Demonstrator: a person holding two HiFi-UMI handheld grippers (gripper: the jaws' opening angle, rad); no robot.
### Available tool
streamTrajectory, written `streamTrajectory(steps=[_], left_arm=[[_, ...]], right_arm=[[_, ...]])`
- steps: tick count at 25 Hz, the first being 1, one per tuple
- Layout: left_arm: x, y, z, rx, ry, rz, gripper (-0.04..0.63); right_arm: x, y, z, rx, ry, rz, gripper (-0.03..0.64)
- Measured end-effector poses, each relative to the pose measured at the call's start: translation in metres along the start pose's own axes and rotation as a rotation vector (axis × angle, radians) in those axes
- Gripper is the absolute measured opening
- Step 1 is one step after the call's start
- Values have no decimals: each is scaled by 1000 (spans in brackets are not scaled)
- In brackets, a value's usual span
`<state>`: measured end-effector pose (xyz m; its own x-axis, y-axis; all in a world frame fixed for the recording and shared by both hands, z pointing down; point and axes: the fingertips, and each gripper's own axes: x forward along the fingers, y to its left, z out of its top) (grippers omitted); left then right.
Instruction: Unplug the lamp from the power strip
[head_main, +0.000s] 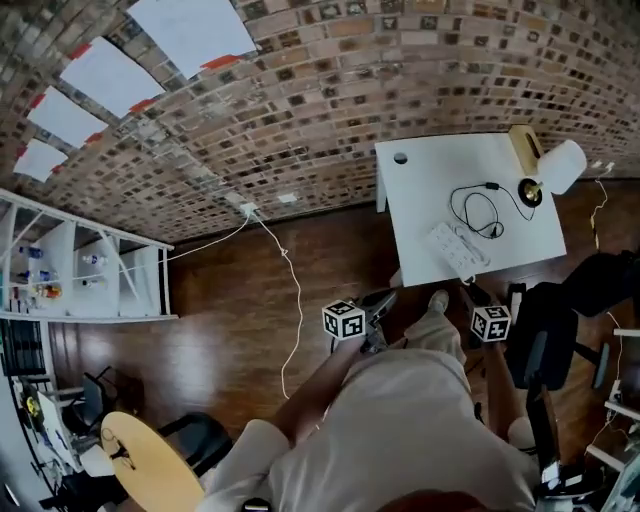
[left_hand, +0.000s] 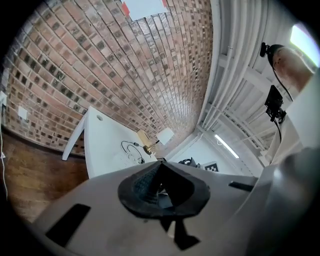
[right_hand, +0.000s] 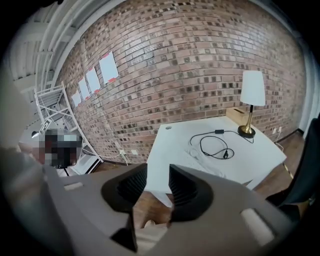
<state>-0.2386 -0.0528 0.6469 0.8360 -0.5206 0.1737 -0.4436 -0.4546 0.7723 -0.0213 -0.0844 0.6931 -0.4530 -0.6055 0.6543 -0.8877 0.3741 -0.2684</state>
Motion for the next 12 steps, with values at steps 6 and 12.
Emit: streamTrajectory(steps=[6, 12], left_arm=[[-11, -6, -5, 31, -11, 49, 0], [1, -38, -13, 58, -64, 115, 0]], right_arm=[[-4, -21, 34, 2, -116, 29, 123], [-23, -11, 43, -22, -167, 148, 120]])
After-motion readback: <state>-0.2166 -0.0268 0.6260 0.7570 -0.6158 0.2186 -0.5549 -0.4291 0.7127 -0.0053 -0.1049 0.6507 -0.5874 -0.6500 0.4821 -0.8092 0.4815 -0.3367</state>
